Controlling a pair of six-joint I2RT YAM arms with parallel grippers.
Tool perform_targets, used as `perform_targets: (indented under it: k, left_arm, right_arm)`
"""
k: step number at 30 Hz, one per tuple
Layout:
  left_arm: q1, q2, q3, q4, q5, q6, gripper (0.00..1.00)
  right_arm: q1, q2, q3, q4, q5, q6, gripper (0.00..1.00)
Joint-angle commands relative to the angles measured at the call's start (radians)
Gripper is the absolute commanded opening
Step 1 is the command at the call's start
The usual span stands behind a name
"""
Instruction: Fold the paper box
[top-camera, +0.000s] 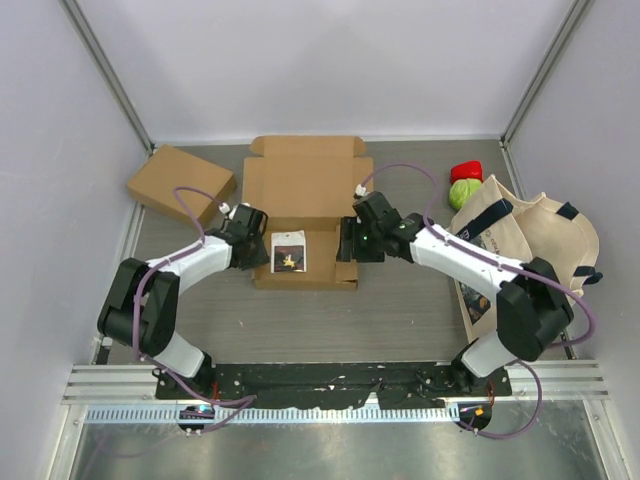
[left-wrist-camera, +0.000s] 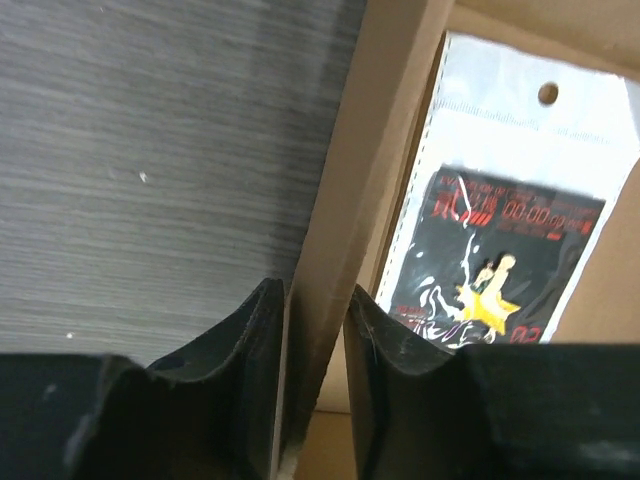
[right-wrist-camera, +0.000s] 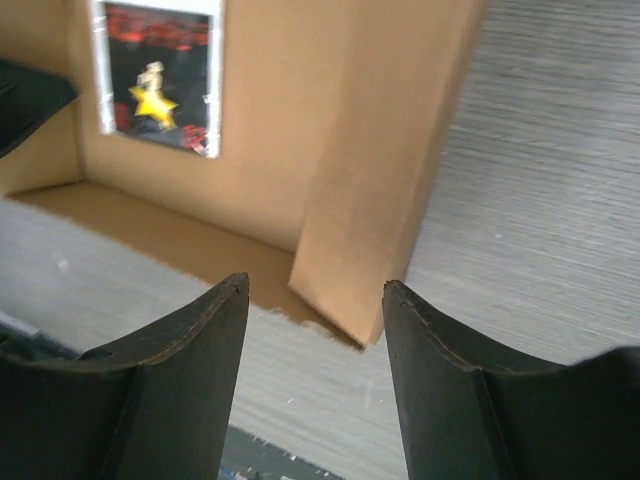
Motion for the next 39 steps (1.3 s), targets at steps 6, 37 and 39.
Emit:
perform_targets:
  k: [6, 37, 39]
  left_arm:
    - [-0.046, -0.131, -0.127, 0.129, -0.036, -0.024, 0.31]
    - [-0.064, -0.318, -0.274, 0.229, -0.016, -0.176, 0.0]
    - [-0.064, -0.331, -0.282, 0.228, -0.016, -0.172, 0.0]
  right_arm:
    - [-0.009, 0.138, 0.077, 0.023, 0.194, -0.147, 0.56]
    - [0.245, 0.52, 0.082, -0.029, 0.84, -0.116, 0.01]
    - [0.235, 0.447, 0.029, 0.038, 0.7, -0.146, 0.01]
